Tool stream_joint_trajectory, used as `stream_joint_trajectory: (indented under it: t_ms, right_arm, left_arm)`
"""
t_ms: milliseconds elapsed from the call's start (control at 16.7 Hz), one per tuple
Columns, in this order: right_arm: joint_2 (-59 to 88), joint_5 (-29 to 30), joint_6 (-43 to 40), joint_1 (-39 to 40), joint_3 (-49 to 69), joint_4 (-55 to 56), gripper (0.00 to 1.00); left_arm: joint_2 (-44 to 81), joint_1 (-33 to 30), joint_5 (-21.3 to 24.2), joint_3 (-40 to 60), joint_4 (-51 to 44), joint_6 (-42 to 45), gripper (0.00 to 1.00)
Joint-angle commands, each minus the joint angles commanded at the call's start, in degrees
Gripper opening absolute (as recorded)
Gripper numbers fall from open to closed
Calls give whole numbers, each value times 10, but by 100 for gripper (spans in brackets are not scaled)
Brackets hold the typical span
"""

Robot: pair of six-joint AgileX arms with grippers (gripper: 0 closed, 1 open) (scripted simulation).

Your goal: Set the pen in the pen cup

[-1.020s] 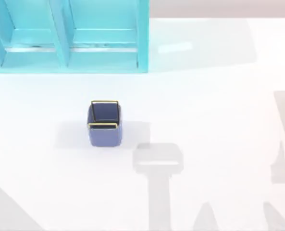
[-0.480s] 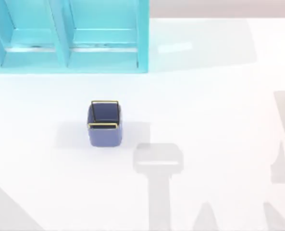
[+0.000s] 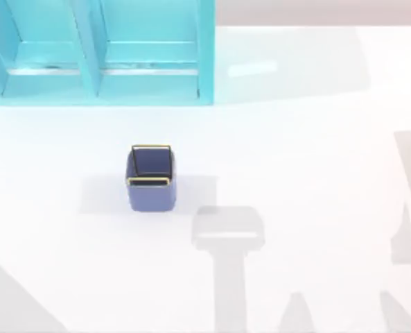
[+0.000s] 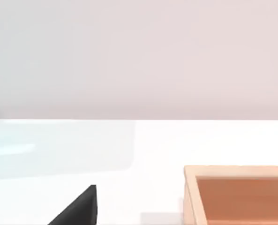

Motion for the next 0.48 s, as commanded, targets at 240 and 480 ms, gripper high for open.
stream_joint_trajectory:
  t_ms: [240,480]
  right_arm:
    - [0,0,0,0,0,0,100]
    - [0,0,0,0,0,0,100]
  left_arm:
    - [0,0,0,0,0,0,0]
    - [-50,21,-8,0,-38,21,0]
